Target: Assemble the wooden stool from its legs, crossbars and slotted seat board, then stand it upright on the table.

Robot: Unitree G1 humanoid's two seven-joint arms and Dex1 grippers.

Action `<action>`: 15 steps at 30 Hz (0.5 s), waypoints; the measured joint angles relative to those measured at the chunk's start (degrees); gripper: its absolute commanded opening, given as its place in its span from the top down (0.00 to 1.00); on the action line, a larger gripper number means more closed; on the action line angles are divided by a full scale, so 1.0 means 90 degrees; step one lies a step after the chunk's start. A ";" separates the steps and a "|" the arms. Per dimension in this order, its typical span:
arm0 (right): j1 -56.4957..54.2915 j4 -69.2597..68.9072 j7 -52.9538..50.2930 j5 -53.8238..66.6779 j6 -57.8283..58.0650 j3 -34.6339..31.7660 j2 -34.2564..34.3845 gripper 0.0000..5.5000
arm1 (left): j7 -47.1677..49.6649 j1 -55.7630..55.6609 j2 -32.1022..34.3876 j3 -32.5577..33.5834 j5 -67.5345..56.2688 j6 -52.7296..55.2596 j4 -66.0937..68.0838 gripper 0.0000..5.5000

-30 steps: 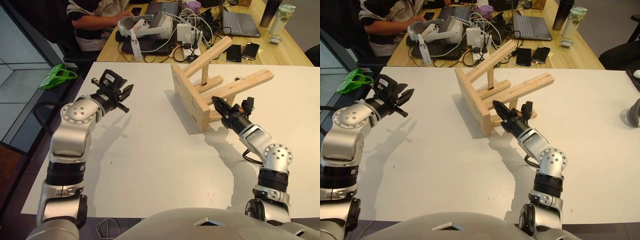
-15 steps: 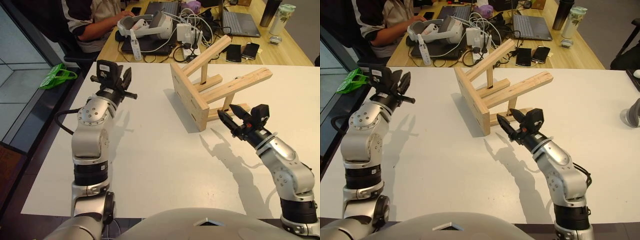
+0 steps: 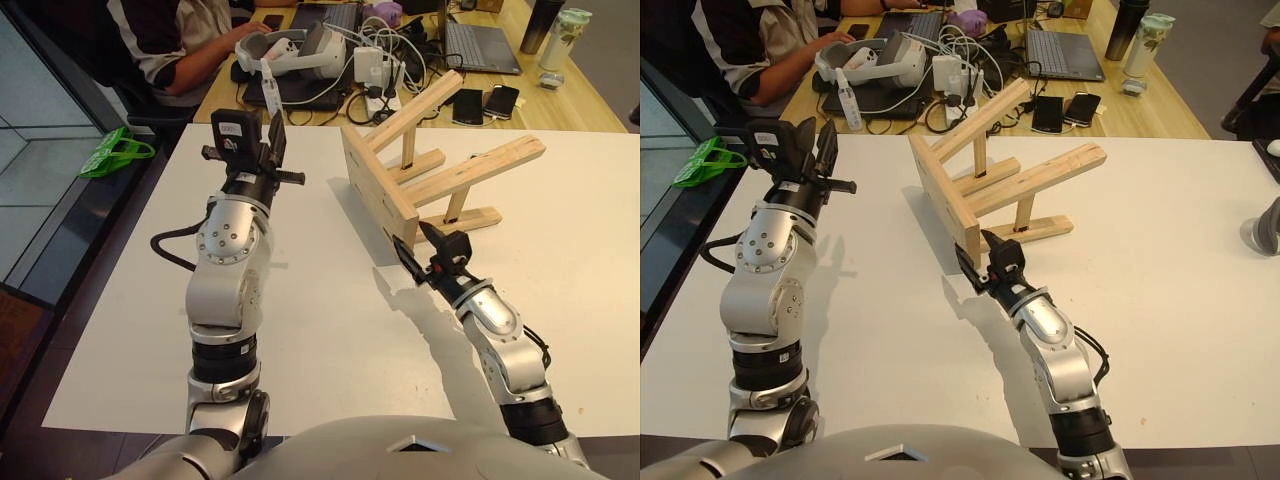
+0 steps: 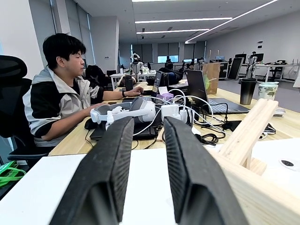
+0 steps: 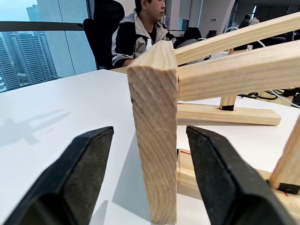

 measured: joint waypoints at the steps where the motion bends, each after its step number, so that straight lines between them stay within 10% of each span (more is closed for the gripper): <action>1: -0.0043 0.0019 -0.0038 -0.0009 0.0000 -0.0003 0.0027 0.48 | -0.0038 0.0001 0.0034 0.0004 0.0000 -0.0010 0.0045 0.78; 15: -0.1372 0.0969 0.1972 0.0918 0.0445 -0.0464 -0.0683 0.72 | -0.3192 -0.1361 0.1830 0.0476 -0.0605 -0.1681 0.3606 0.78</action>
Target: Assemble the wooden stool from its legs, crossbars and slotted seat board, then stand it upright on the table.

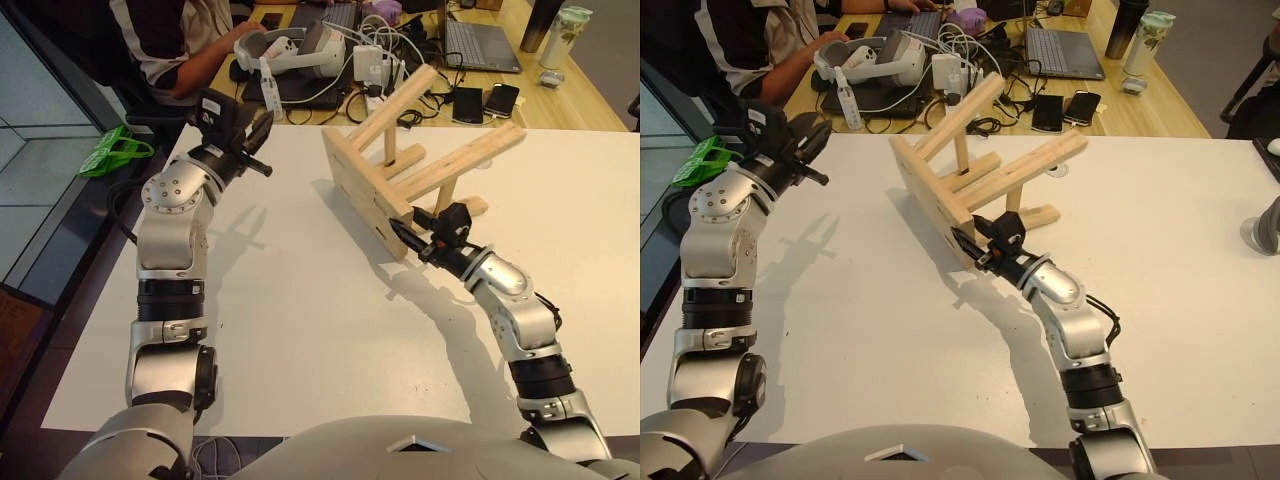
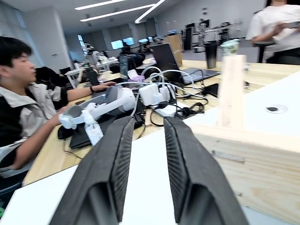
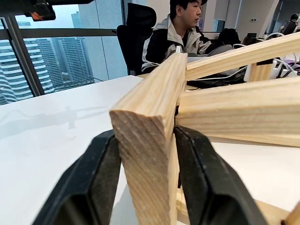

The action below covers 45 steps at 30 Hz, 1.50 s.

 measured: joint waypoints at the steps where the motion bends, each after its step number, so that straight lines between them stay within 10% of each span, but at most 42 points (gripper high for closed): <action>1: -0.0065 0.0083 0.0311 0.0117 0.0044 -0.0064 -0.0173 0.72 | -0.0207 0.0002 0.0073 -0.0007 -0.0060 -0.0030 0.0026 0.78; 14: -0.1099 0.1149 0.3316 0.1785 0.1839 -0.1226 -0.2137 0.75 | -0.3500 0.1002 0.1672 0.0136 -0.1341 0.0200 -0.0125 0.70; 23: -0.1919 0.1080 0.3620 0.3630 0.4555 -0.1825 -0.2216 0.76 | -0.3569 0.1122 0.1654 -0.0023 -0.1887 0.1130 -0.0888 0.62; 34: -0.3892 0.2601 0.0511 0.5793 0.7703 -0.3762 -0.1527 0.77 | 0.0219 0.0503 0.0378 0.2568 -0.5743 0.2350 -0.3152 0.62; 45: -0.4978 0.4216 -0.3551 0.5414 0.5706 -0.4798 -0.0309 0.76 | 0.2795 0.0041 -0.0809 0.2509 -0.6128 0.1785 -0.3049 0.62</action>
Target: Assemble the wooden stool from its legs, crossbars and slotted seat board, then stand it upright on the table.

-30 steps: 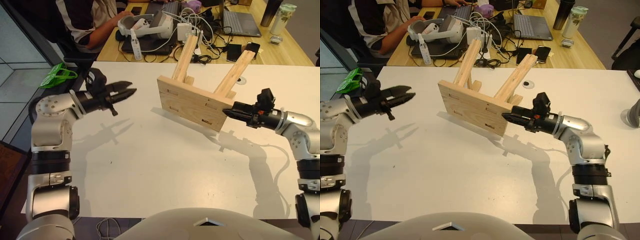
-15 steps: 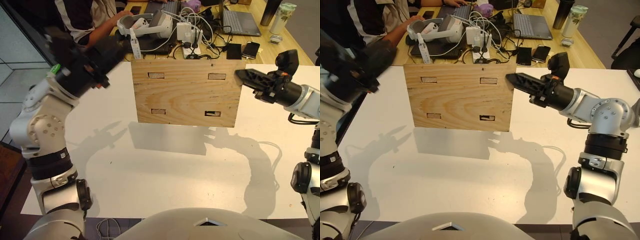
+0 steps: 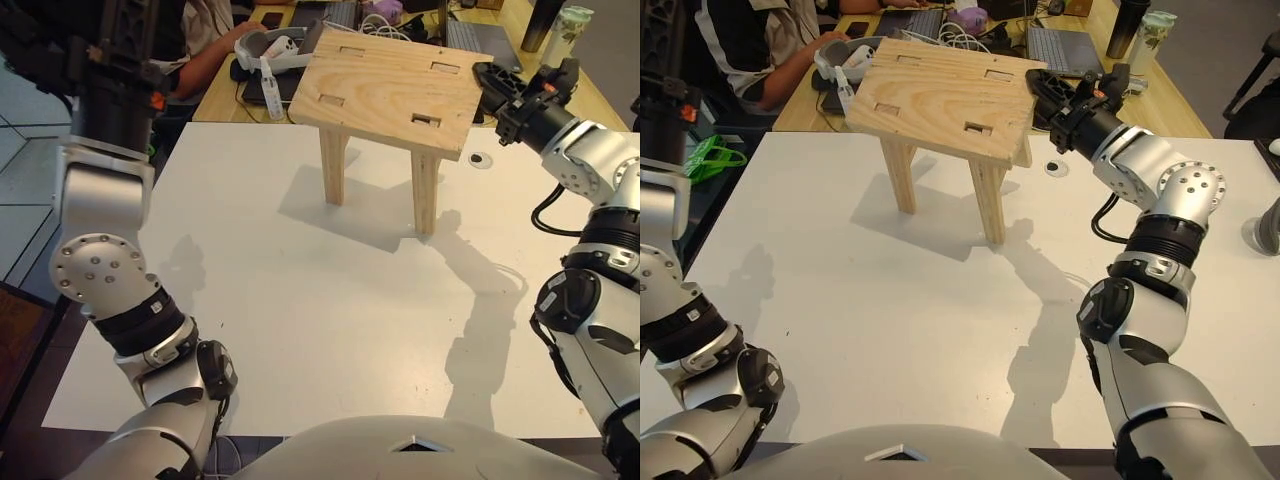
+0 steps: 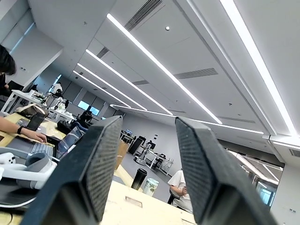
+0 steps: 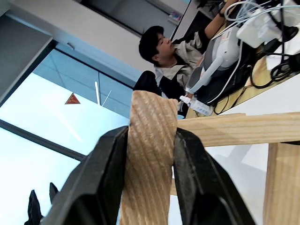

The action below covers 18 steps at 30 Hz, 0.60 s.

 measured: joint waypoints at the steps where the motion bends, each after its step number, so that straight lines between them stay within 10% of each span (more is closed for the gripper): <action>1: 0.0001 0.0056 -0.0102 0.0000 -0.0122 -0.0007 0.0064 0.76 | 0.0097 0.0002 -0.0040 -0.0045 -0.0042 0.0000 0.0003 0.62; 12: 0.0138 -0.0666 -0.2631 -0.0381 -0.2303 -0.0282 0.1337 0.54 | 0.0665 0.0150 -0.0267 -0.0758 0.0058 0.0201 0.0071 0.62; 18: 0.1874 -0.4090 -0.3464 -0.1276 -0.3116 0.0666 0.2306 0.54 | 0.1198 0.0184 -0.0102 -0.1570 0.2219 -0.0201 -0.0007 0.62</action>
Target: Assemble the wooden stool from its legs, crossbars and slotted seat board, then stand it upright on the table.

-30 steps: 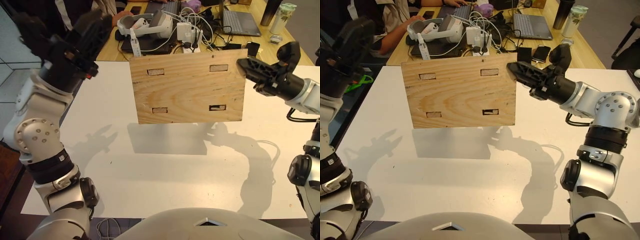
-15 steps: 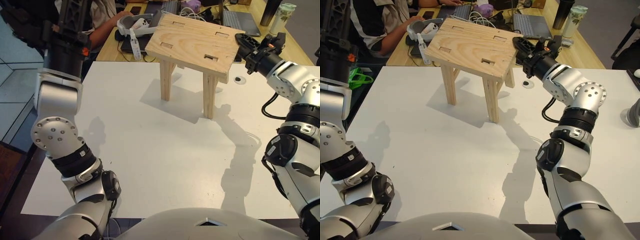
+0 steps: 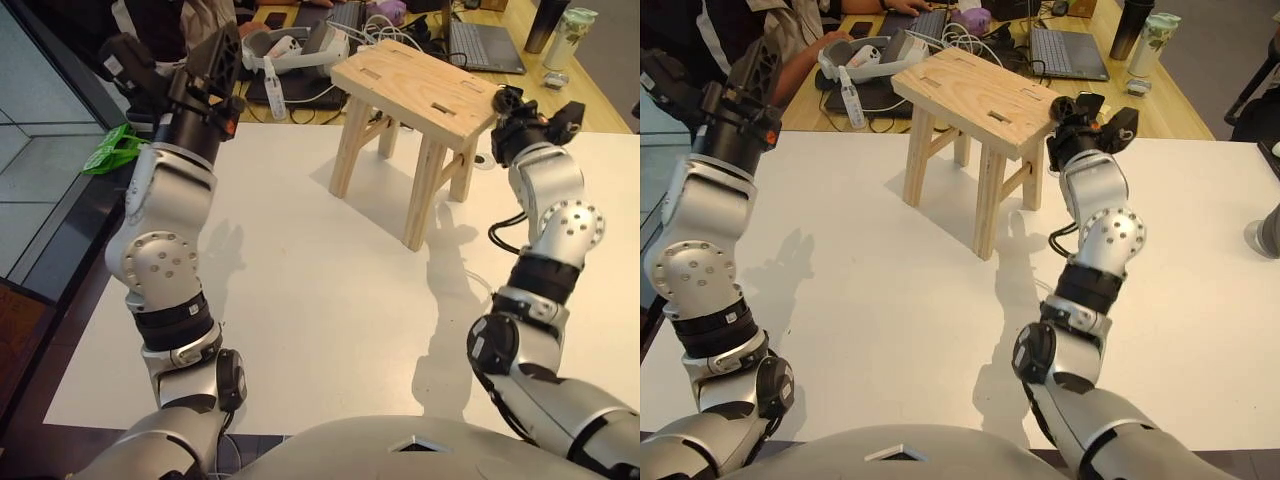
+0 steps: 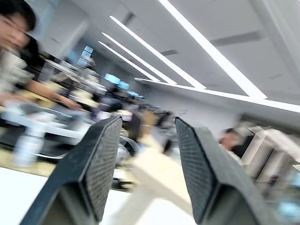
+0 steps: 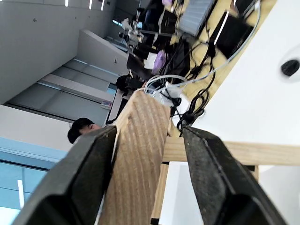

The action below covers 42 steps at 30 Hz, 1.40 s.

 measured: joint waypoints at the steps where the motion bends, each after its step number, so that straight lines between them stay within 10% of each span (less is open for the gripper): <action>1: 0.0321 -0.0455 -0.0001 -0.0360 -0.0109 0.0301 -0.0003 0.54 | 0.0126 0.0004 0.0121 -0.0234 0.0566 -0.0099 -0.0010 0.62; 11: 0.3040 -0.2058 0.0747 -0.6034 -0.2913 0.4105 -0.1410 0.54 | 0.1737 0.0721 -0.0542 -0.2025 0.4138 -0.0403 -0.0815 0.62; 42: 0.3860 -0.2174 0.2496 -0.5864 -0.3283 0.3411 -0.0799 0.54 | -0.0386 0.2005 -0.0990 -0.2077 0.4521 -0.0963 -0.1356 0.62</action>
